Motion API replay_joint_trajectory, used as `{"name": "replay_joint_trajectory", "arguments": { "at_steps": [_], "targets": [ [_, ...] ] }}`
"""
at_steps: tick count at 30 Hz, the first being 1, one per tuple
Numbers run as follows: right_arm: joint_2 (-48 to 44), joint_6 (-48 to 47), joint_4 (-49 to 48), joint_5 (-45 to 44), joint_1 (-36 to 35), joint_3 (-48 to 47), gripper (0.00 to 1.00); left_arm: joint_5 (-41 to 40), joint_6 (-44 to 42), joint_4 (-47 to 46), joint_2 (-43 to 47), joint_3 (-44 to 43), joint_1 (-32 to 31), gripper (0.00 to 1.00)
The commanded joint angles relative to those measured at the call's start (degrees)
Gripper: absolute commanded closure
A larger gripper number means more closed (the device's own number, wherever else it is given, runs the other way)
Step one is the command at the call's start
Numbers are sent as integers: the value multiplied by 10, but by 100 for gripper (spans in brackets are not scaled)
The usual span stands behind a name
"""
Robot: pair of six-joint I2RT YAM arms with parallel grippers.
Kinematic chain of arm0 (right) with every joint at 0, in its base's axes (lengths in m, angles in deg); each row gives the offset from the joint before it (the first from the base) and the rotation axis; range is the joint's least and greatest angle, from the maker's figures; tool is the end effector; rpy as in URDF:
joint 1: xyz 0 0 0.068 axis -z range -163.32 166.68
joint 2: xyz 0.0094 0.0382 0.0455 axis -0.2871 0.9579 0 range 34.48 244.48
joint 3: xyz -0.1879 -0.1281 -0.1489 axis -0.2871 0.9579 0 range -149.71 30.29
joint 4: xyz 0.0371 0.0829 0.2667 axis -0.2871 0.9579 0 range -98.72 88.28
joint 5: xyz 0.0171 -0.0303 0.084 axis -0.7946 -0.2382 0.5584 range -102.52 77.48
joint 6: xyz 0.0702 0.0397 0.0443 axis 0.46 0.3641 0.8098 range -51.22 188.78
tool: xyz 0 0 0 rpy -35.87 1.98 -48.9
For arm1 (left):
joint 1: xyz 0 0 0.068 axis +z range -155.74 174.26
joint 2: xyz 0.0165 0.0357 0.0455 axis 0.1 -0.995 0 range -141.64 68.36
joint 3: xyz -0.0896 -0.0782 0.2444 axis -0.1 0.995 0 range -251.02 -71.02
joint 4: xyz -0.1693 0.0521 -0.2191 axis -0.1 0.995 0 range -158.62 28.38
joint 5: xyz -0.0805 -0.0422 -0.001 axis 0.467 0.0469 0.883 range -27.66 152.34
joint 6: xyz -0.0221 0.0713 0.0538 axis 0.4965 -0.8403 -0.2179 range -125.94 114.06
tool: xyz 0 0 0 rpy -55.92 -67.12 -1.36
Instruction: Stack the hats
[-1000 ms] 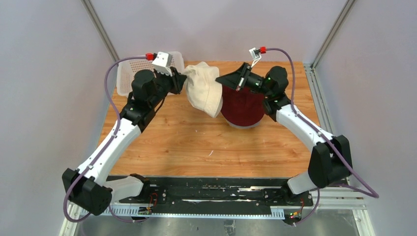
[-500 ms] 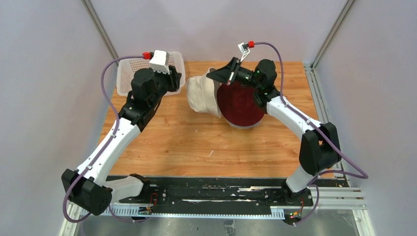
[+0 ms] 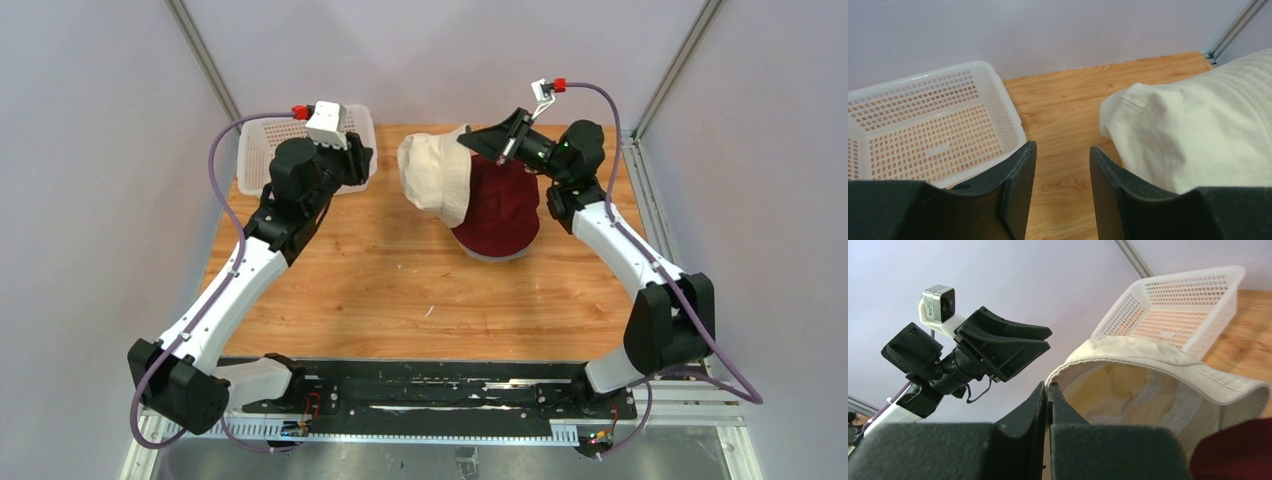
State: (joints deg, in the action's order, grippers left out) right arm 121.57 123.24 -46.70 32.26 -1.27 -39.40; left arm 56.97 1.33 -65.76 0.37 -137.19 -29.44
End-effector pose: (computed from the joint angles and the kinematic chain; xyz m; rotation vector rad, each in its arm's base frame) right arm 0.3655 0.1795 0.4004 -0.3223 1.4558 1.5188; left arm 0.3194 -0.1319 0.3960 0.1662 1.6542 -0.3338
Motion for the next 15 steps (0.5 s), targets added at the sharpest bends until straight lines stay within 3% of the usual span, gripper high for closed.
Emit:
{"name": "replay_joint_trajectory", "arguments": {
  "at_steps": [1, 15],
  "targets": [
    [-50, 4, -23, 2, 38, 34, 100, 9, 8, -25, 8, 0, -2, 52],
    [-128, 47, -73, 34, 196, 172, 100, 34, 26, -40, -6, 14, -1, 51]
  ]
}}
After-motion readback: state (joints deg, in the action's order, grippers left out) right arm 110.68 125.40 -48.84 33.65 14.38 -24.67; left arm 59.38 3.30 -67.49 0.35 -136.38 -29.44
